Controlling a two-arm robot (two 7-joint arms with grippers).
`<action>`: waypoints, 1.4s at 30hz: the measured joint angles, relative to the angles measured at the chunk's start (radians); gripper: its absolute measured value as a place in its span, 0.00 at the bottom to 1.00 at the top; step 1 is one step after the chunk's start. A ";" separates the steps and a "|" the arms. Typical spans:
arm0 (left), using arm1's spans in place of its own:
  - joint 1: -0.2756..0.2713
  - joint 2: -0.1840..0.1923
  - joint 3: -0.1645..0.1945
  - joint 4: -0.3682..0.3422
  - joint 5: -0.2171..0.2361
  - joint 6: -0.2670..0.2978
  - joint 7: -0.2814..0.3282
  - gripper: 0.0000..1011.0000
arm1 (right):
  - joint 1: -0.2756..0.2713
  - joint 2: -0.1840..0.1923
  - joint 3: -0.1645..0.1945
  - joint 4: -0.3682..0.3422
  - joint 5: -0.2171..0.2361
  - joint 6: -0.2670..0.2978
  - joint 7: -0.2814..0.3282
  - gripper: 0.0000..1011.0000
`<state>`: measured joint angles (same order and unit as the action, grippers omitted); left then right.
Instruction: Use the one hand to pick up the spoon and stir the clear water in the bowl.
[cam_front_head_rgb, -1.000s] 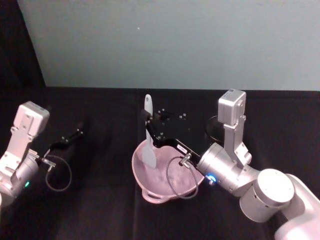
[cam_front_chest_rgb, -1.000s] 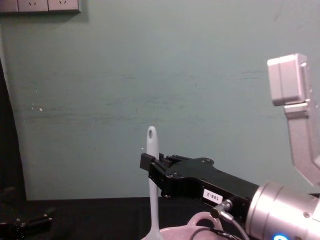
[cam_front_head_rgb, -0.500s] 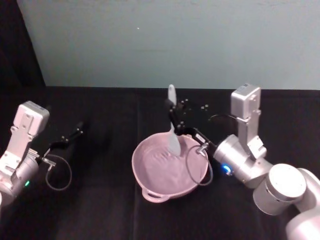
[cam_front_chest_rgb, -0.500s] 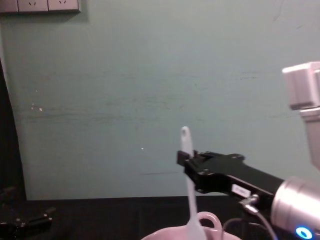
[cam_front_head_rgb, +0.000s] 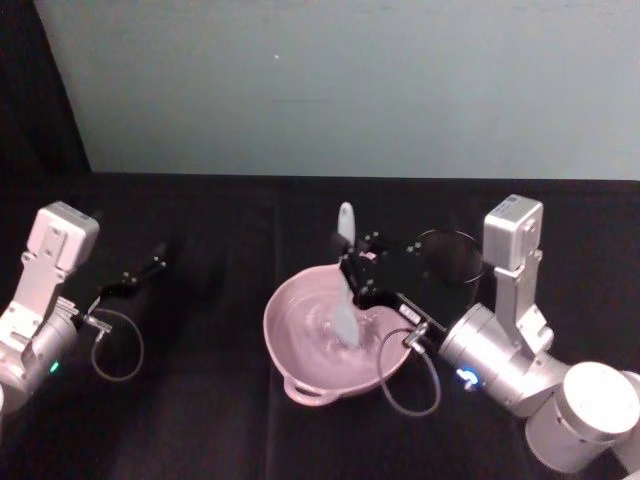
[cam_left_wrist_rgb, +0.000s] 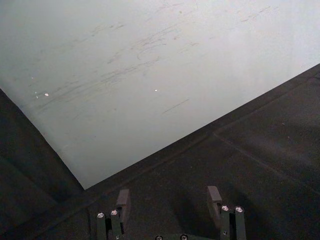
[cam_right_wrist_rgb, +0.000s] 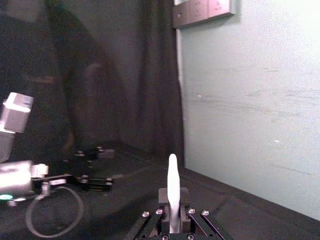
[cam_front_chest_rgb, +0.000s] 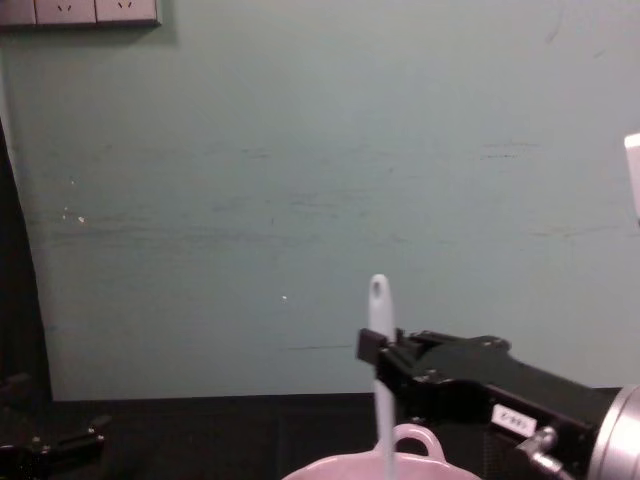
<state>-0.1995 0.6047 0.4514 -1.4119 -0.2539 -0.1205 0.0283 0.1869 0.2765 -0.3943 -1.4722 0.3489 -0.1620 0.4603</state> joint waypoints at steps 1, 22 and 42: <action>0.000 0.000 0.000 0.000 0.000 0.000 0.000 0.99 | 0.000 0.000 0.000 0.000 0.000 0.000 0.000 0.12; 0.000 0.000 0.000 0.000 0.000 0.000 0.000 0.99 | 0.133 -0.087 -0.035 0.189 -0.049 -0.104 -0.027 0.12; 0.000 0.000 0.000 0.000 0.000 0.000 0.000 0.99 | -0.002 -0.011 0.013 0.009 -0.047 -0.024 -0.027 0.12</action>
<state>-0.1995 0.6047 0.4514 -1.4120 -0.2539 -0.1205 0.0283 0.1851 0.2654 -0.3816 -1.4634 0.3024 -0.1863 0.4329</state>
